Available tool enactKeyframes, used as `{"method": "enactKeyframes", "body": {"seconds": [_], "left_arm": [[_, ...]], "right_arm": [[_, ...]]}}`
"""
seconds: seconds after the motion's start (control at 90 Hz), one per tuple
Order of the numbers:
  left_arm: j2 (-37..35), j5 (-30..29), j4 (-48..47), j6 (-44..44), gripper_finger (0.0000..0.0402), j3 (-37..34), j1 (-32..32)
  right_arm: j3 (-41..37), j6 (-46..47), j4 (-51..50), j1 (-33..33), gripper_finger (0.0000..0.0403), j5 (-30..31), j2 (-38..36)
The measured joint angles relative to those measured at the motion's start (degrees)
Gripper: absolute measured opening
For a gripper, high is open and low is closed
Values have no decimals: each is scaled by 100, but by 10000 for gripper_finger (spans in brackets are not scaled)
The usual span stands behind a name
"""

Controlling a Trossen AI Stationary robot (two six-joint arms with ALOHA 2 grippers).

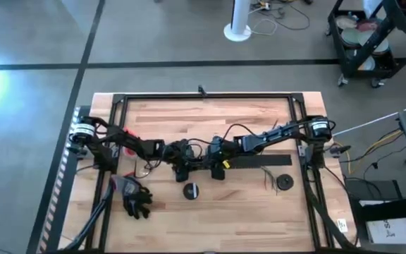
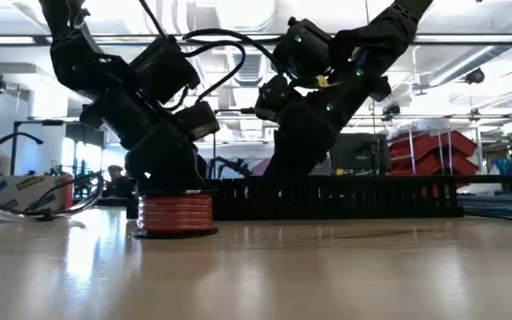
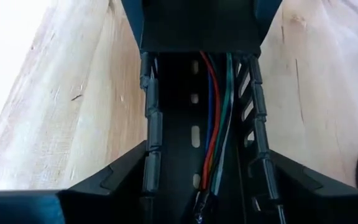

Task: Ziptie cables
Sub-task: Close the black cable duct

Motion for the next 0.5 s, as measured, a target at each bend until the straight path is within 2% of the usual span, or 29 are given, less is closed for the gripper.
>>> {"method": "enactKeyframes", "body": {"seconds": [0.178,0.356,0.5], "left_arm": [[-2,-11,-2,22,222,-2,-4],[-2,-14,-45,-57,222,-4,3],[-11,-10,-110,-180,222,-11,33]], "right_arm": [[7,28,-108,-2,219,4,0],[7,79,-139,-2,229,9,-2],[0,-189,-119,44,229,-12,-23]]}}
